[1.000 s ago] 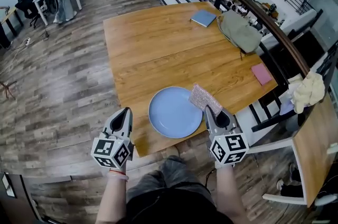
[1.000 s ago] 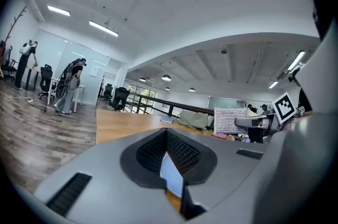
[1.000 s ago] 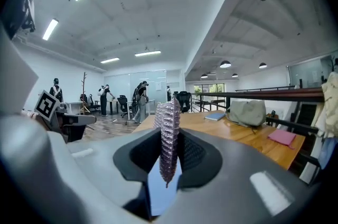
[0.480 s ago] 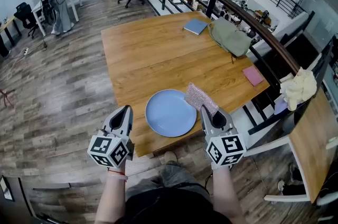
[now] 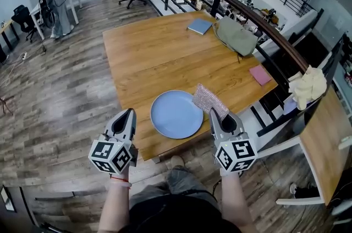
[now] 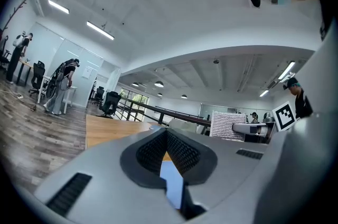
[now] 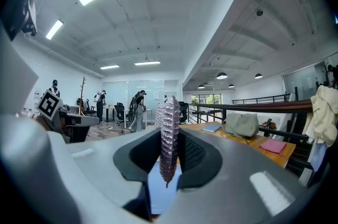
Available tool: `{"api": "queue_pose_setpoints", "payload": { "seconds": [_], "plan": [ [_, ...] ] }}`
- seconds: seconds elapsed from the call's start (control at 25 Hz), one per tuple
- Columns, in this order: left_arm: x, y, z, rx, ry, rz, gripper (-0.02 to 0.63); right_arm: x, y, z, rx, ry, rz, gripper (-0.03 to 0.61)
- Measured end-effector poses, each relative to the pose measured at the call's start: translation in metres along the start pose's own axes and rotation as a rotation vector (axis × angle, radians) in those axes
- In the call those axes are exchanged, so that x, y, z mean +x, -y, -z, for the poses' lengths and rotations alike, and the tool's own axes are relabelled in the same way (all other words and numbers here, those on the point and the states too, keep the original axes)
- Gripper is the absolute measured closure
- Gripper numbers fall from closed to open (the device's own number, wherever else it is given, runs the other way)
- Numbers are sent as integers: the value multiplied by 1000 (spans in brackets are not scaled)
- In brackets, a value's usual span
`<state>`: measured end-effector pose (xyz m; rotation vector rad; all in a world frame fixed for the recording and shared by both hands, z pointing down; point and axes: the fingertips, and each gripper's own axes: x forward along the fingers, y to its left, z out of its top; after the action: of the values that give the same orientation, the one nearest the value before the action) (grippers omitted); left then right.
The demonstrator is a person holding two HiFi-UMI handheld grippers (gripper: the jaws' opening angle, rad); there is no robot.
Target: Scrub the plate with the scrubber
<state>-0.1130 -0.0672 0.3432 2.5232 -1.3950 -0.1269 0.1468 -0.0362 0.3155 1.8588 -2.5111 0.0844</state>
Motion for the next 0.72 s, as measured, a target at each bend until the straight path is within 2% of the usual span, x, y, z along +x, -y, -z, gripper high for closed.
{"api": "queue_pose_setpoints", "payload": {
  "seconds": [0.72],
  "plan": [
    [-34, -7, 11, -14, -43, 39, 617, -24, -35, -20, -58, 128, 42, 497]
  ]
}}
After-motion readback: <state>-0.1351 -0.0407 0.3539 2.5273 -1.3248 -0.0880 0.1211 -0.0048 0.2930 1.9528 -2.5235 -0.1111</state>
